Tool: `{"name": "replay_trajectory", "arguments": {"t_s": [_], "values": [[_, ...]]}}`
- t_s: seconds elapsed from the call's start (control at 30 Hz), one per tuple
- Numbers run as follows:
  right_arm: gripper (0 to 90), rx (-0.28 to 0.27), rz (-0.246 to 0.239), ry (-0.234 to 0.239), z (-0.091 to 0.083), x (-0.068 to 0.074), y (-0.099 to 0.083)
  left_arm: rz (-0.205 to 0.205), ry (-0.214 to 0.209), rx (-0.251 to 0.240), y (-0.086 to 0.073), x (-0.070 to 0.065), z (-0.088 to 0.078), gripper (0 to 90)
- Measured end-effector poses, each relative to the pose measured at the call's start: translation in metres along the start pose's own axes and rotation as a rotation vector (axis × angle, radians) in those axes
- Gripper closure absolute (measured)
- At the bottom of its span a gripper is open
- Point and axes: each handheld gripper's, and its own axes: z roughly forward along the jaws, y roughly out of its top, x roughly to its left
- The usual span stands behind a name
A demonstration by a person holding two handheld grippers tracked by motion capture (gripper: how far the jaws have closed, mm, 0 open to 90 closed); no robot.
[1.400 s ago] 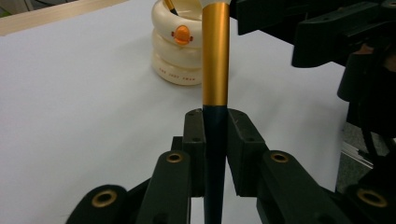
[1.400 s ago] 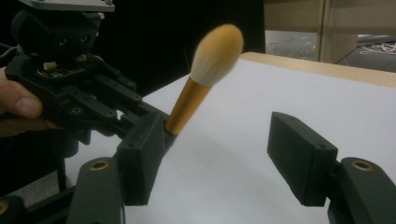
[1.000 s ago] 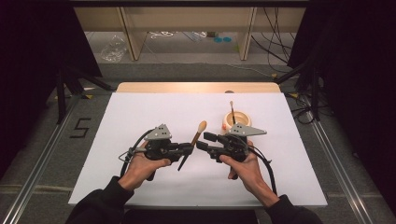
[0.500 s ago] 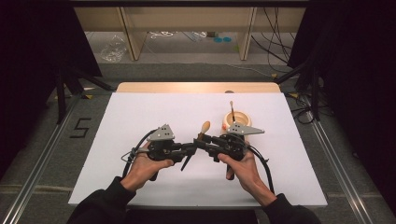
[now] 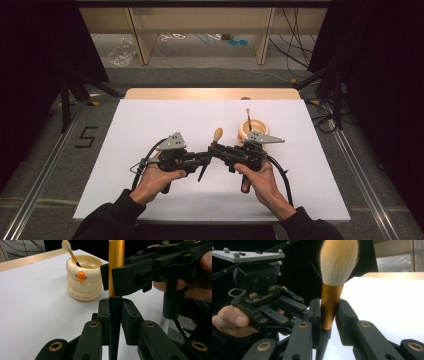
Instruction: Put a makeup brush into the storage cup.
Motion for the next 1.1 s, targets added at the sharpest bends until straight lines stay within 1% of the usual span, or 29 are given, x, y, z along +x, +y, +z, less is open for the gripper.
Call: {"name": "replay_trajectory", "arguments": {"t_s": [0.03, 0.07, 0.1, 0.13, 0.17, 0.23, 0.3, 0.33, 0.37, 0.4, 0.43, 0.47, 0.5, 0.53, 0.57, 0.6, 0.7, 0.73, 0.8, 0.83, 0.87, 0.9, 0.93, 0.97, 1.0, 1.03, 1.07, 1.1], "values": [[76.4, -0.001, 0.003, 0.004, 0.000, 0.001, 0.000, -0.018, 0.000, -0.002, 0.000, -0.001, 0.000, 78.0], [76.5, 0.001, 0.000, 0.003, 0.000, 0.001, 0.001, -0.003, -0.006, -0.001, 0.000, 0.000, 0.000, 77.7], [76.5, 0.001, 0.000, 0.003, 0.000, 0.001, 0.001, -0.003, -0.006, -0.001, 0.000, 0.000, 0.000, 77.2], [76.6, -0.009, -0.028, 0.004, 0.000, 0.001, 0.001, -0.006, -0.011, 0.001, 0.001, 0.001, -0.001, 76.4], [76.7, -0.001, -0.019, 0.001, -0.001, 0.003, 0.001, -0.007, -0.010, 0.006, 0.001, 0.001, -0.001, 74.2], [76.8, 0.001, -0.044, -0.015, -0.002, 0.003, 0.002, -0.006, -0.009, 0.020, 0.001, 0.001, -0.001, 64.2], [76.8, 0.001, -0.054, -0.027, -0.004, 0.002, 0.004, -0.007, -0.005, 0.023, 0.000, 0.000, -0.001, 57.5], [76.8, -0.001, -0.055, -0.030, -0.005, 0.002, 0.005, 0.017, -0.005, 0.038, 0.000, 0.000, -0.001, 54.5], [76.8, 0.005, -0.068, -0.041, -0.006, 0.002, 0.006, 0.006, 0.009, 0.050, -0.001, -0.001, -0.002, 51.3], [76.8, 0.009, -0.080, -0.051, -0.007, 0.002, 0.006, 0.006, 0.009, 0.050, -0.001, -0.001, -0.002, 48.5], [76.8, 0.011, -0.091, -0.058, -0.008, 0.002, 0.007, 0.032, 0.026, 0.057, -0.003, 0.000, -0.003, 46.0], [76.8, 0.011, -0.109, -0.066, -0.009, 0.001, 0.008, 0.032, 0.026, 0.057, -0.003, 0.000, -0.003, 44.0], [76.8, 0.037, -0.123, -0.080, -0.010, 0.002, 0.009, 0.035, 0.044, 0.070, -0.006, 0.000, -0.004, 42.4], [76.8, 0.019, -0.135, -0.088, -0.010, 0.001, 0.008, 0.035, 0.044, 0.070, -0.006, 0.000, -0.004, 41.0], [76.8, 0.019, -0.135, -0.088, -0.010, 0.001, 0.008, 0.042, 0.052, 0.075, -0.008, 0.000, -0.005, 41.0], [76.8, 0.040, -0.148, -0.102, -0.012, 0.001, 0.009, 0.042, 0.052, 0.078, -0.010, 0.000, -0.006, 39.8], [76.8, 0.034, -0.164, -0.122, -0.013, -0.001, 0.009, 0.032, 0.063, 0.087, -0.017, 0.003, -0.012, 36.9], [76.8, 0.048, -0.177, -0.132, -0.015, -0.002, 0.010, 0.031, 0.078, 0.099, -0.020, 0.004, -0.016, 35.9], [76.8, 0.043, -0.182, -0.137, -0.015, -0.002, 0.010, 0.035, 0.077, 0.100, -0.022, 0.005, -0.018, 35.4], [76.8, 0.047, -0.196, -0.148, -0.016, -0.004, 0.010, 0.030, 0.081, 0.100, -0.027, 0.006, -0.021, 35.2], [76.8, 0.049, -0.197, -0.155, -0.017, -0.005, 0.011, 0.029, 0.102, 0.103, -0.029, 0.006, -0.023, 34.8], [76.8, 0.052, -0.201, -0.161, -0.017, -0.005, 0.011, 0.039, 0.102, 0.108, -0.031, 0.007, -0.024, 34.1], [76.8, 0.064, -0.206, -0.169, -0.019, -0.005, 0.011, 0.032, 0.106, 0.114, -0.033, 0.007, -0.027, 33.8], [76.8, 0.064, -0.206, -0.169, -0.019, -0.005, 0.011, 0.032, 0.106, 0.114, -0.033, 0.007, -0.027, 33.7], [76.8, 0.059, -0.211, -0.177, -0.020, -0.006, 0.011, 0.037, 0.116, 0.118, -0.037, 0.007, -0.031, 33.5], [76.8, 0.066, -0.215, -0.180, -0.021, -0.006, 0.012, 0.033, 0.118, 0.125, -0.038, 0.007, -0.033, 33.5], [76.8, 0.054, -0.212, -0.182, -0.021, -0.007, 0.012, 0.045, 0.131, 0.119, -0.040, 0.007, -0.035, 33.4], [76.8, 0.051, -0.217, -0.183, -0.022, -0.008, 0.013, 0.049, 0.124, 0.130, -0.041, 0.007, -0.037, 33.3]]}}
